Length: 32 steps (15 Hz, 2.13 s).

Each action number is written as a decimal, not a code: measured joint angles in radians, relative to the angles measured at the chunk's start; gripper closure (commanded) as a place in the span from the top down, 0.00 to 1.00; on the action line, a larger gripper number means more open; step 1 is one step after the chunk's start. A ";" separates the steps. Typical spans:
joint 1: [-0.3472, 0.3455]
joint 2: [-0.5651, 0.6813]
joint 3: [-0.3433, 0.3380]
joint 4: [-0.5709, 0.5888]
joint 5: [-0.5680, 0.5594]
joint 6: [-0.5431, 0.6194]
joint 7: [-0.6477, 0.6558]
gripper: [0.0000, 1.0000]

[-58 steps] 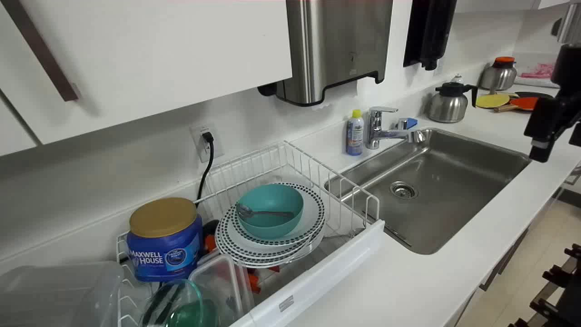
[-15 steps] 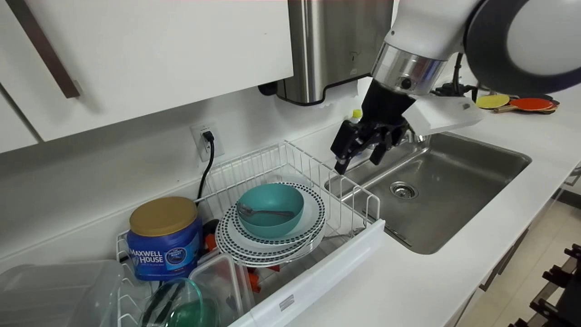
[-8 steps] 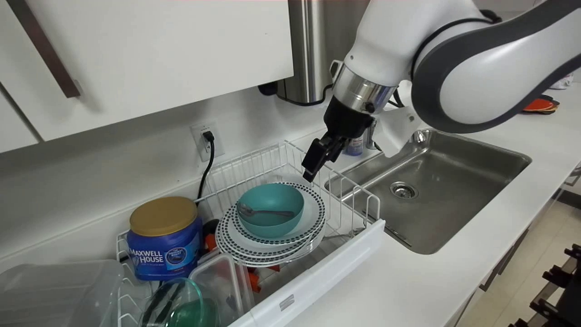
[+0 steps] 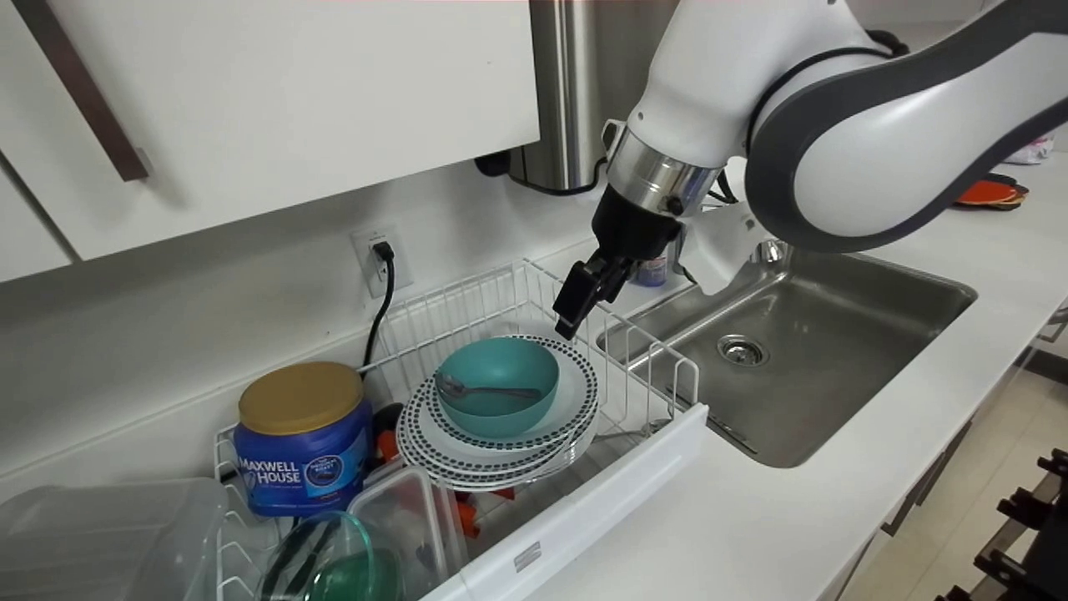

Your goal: Remove the silver spoon from the bowl and put it in the sink

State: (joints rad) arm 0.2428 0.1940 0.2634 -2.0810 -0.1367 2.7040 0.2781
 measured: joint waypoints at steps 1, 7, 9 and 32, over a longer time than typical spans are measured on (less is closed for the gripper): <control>0.000 0.003 -0.002 -0.001 0.005 0.017 -0.003 1.00; -0.017 0.072 0.002 -0.019 0.092 0.300 -0.157 1.00; -0.059 0.110 0.052 -0.021 0.121 0.384 -0.235 1.00; -0.131 0.420 0.198 0.261 -0.025 0.283 -0.597 1.00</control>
State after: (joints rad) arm 0.1118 0.6137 0.4610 -1.8199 -0.1614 2.9865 -0.3187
